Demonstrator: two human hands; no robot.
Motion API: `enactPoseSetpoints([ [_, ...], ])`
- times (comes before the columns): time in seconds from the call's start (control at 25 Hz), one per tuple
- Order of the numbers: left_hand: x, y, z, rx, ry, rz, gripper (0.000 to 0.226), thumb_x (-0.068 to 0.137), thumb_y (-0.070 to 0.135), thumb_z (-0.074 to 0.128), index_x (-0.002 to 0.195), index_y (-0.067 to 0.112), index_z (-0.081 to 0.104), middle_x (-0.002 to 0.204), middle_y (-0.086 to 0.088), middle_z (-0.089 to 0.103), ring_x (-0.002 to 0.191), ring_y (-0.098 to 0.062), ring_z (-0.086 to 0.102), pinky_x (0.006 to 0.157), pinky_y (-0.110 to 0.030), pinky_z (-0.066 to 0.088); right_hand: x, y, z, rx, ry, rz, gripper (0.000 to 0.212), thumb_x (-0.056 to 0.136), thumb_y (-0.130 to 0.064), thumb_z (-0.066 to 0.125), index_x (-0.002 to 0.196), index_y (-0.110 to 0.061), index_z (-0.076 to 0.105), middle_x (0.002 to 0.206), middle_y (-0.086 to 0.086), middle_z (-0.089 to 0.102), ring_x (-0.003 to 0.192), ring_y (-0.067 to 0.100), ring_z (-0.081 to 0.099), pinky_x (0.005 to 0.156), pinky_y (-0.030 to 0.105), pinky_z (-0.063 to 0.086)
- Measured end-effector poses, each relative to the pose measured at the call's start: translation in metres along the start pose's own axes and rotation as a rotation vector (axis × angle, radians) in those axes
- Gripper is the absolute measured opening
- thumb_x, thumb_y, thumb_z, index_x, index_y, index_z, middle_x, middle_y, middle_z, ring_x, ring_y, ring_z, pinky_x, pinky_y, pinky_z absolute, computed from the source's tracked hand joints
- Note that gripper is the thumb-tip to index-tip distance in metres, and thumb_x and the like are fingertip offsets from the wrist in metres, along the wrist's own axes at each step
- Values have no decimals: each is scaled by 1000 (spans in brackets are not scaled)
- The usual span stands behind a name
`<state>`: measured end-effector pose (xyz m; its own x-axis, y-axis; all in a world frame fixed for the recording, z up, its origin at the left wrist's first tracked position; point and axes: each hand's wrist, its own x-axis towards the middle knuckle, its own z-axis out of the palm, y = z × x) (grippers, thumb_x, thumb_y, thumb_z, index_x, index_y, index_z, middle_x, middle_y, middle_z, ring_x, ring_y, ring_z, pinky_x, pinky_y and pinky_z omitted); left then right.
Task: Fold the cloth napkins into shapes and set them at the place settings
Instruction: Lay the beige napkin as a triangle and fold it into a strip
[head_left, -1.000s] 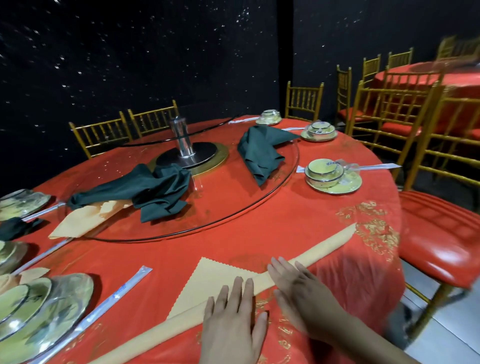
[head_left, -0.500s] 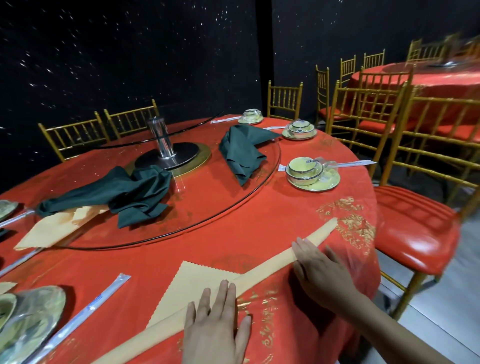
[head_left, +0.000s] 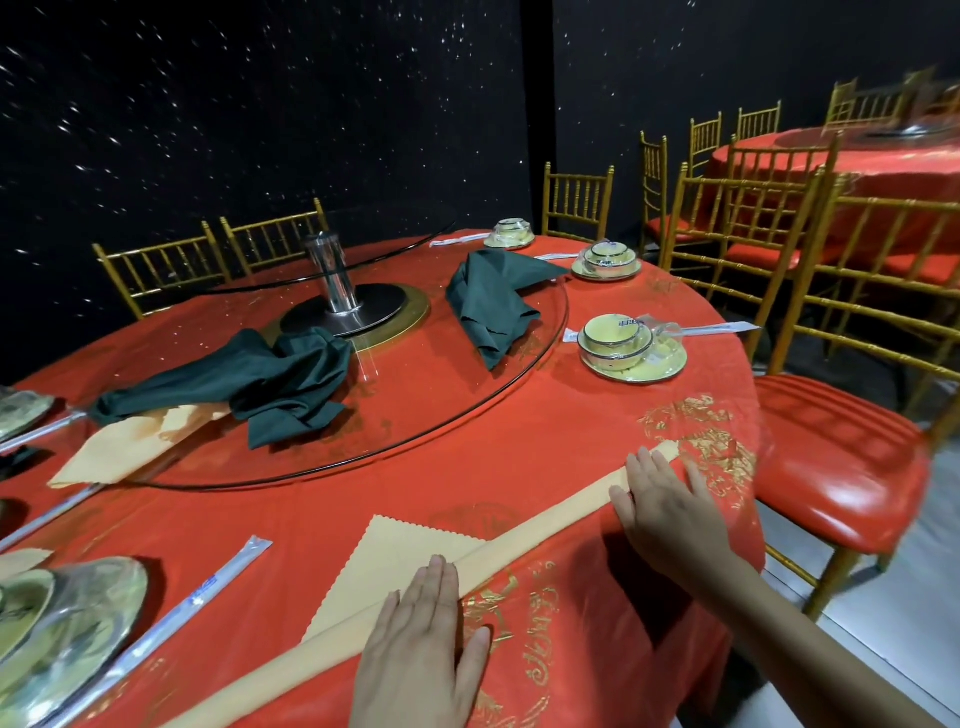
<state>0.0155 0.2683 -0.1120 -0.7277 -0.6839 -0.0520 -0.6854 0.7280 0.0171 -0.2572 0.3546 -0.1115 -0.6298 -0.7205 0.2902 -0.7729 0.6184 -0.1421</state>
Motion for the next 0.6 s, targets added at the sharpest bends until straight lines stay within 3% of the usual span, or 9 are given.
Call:
enactPoseSetpoints([
  [0.12,0,5,-8,-67,-14,-17,74,96,55,8,124,14,63,129,0,59,114,-12,59,107,-26,12,-19,-48,0,110,145,-330,54,93,-39,28,121,-7,62,127,10,60,119,23,57,100,45,42],
  [0.16,1,6,-13,-102,-14,-5,74,95,55,5,130,15,57,136,1,52,123,-10,52,109,-26,11,-30,-69,3,133,130,-484,50,93,-37,31,122,-11,61,129,5,59,120,19,56,101,42,42],
  [0.24,2,6,-18,-85,96,9,73,90,56,1,146,18,30,152,5,21,140,-7,20,111,-24,3,-46,-99,9,182,45,-699,45,90,-33,34,121,-16,62,130,-1,59,121,13,54,106,36,36],
  [0.28,-1,5,-21,-61,128,8,72,91,56,4,147,18,27,153,4,18,140,-6,16,111,-26,4,-49,-104,10,185,-13,-735,45,92,-31,32,119,-16,64,128,-1,61,120,11,54,105,32,32],
  [0.36,-12,-3,-15,-104,-60,-7,65,95,53,14,136,17,49,143,2,45,132,-8,40,105,-32,21,-51,-108,13,154,-13,-756,48,95,-29,27,119,-14,65,126,1,62,120,10,55,107,26,23],
  [0.44,-27,-13,-13,-126,-122,-50,65,96,52,16,130,16,58,135,1,55,126,-11,49,101,-36,25,-49,-105,10,126,-37,-754,54,98,-29,18,120,-10,63,126,4,62,120,12,55,109,23,16],
  [0.52,-45,-28,-15,-116,-92,-140,70,95,55,11,131,14,56,137,-1,53,129,-13,45,105,-36,22,-49,-104,9,132,-109,-758,62,99,-30,9,120,-7,63,126,6,62,119,15,56,109,22,14],
  [0.6,-59,-45,-25,-83,-42,-218,80,91,60,-2,145,14,35,152,-3,29,141,-14,22,116,-32,6,-48,-104,12,131,-141,-750,64,98,-30,7,121,-6,61,126,6,62,121,15,53,110,21,11],
])
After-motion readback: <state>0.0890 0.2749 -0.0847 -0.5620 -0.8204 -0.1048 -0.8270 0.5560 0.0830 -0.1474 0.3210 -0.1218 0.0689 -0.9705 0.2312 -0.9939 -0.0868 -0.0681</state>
